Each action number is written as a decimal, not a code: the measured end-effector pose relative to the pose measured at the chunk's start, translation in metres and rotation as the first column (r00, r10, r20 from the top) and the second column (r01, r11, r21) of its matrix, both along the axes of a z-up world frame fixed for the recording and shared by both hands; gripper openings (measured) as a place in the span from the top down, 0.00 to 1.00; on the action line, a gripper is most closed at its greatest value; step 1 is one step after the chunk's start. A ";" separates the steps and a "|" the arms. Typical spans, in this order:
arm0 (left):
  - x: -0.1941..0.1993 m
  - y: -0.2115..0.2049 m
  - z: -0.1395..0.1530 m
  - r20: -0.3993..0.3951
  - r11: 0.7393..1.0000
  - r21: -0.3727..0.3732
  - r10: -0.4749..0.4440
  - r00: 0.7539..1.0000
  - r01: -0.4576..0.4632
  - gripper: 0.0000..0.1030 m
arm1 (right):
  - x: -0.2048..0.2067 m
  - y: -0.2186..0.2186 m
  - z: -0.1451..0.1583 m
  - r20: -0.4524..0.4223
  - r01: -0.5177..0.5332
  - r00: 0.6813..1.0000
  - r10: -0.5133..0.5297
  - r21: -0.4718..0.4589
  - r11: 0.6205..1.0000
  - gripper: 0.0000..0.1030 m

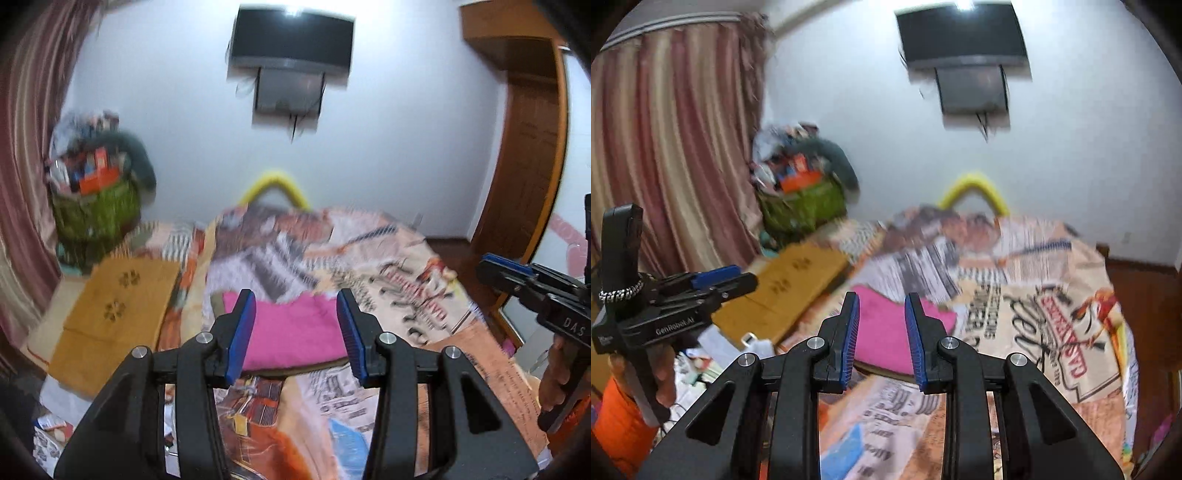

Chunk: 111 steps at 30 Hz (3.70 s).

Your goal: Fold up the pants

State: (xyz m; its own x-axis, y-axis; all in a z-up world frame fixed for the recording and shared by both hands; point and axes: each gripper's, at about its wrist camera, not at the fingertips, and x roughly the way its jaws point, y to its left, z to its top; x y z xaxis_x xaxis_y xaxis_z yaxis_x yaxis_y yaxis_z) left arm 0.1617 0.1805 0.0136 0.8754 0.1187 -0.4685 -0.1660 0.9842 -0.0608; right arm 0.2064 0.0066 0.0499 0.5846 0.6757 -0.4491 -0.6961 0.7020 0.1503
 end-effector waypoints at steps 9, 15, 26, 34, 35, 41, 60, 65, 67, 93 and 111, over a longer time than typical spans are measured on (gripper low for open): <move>-0.107 -0.055 0.048 0.240 0.996 0.074 0.021 0.971 -0.040 0.54 | -0.084 -0.034 0.033 0.180 0.006 0.983 -0.028 0.121 0.993 0.78; -0.153 -0.072 0.055 0.342 0.993 0.092 0.041 0.939 -0.077 0.35 | -0.117 -0.045 0.038 0.249 0.032 0.966 -0.069 0.148 0.988 0.75; -0.177 -0.086 0.055 0.403 0.985 0.115 0.074 0.912 -0.130 0.00 | -0.131 -0.048 0.041 0.299 0.070 0.947 -0.116 0.159 0.985 0.16; -0.180 -0.089 0.051 0.391 0.983 0.113 0.092 0.916 -0.147 0.00 | -0.134 -0.047 0.038 0.306 0.084 0.943 -0.127 0.152 0.985 0.00; -0.179 -0.088 0.050 0.387 0.983 0.112 0.092 0.917 -0.146 0.00 | -0.136 -0.047 0.037 0.306 0.082 0.944 -0.126 0.152 0.985 0.00; -0.177 -0.091 0.046 0.377 0.983 0.117 0.087 0.922 -0.141 0.00 | -0.137 -0.049 0.032 0.302 0.088 0.944 -0.129 0.146 0.985 0.00; -0.167 -0.089 0.039 0.351 0.987 0.116 0.066 0.934 -0.114 0.00 | -0.130 -0.063 0.026 0.236 0.120 0.959 -0.159 0.170 0.978 0.00; -0.166 -0.090 0.038 0.348 0.986 0.121 0.063 0.935 -0.112 0.00 | -0.129 -0.065 0.027 0.230 0.126 0.959 -0.164 0.173 0.977 0.00; -0.164 -0.089 0.037 0.346 0.987 0.120 0.061 0.936 -0.108 0.00 | -0.129 -0.066 0.027 0.228 0.127 0.960 -0.165 0.172 0.977 0.00; -0.160 -0.085 0.035 0.342 0.989 0.122 0.040 0.939 -0.086 0.00 | -0.130 -0.067 0.028 0.226 0.139 0.958 -0.177 0.175 0.975 0.00; -0.159 -0.082 0.033 0.321 0.992 0.105 0.035 0.947 -0.072 0.00 | -0.131 -0.065 0.028 0.219 0.135 0.961 -0.170 0.163 0.977 0.00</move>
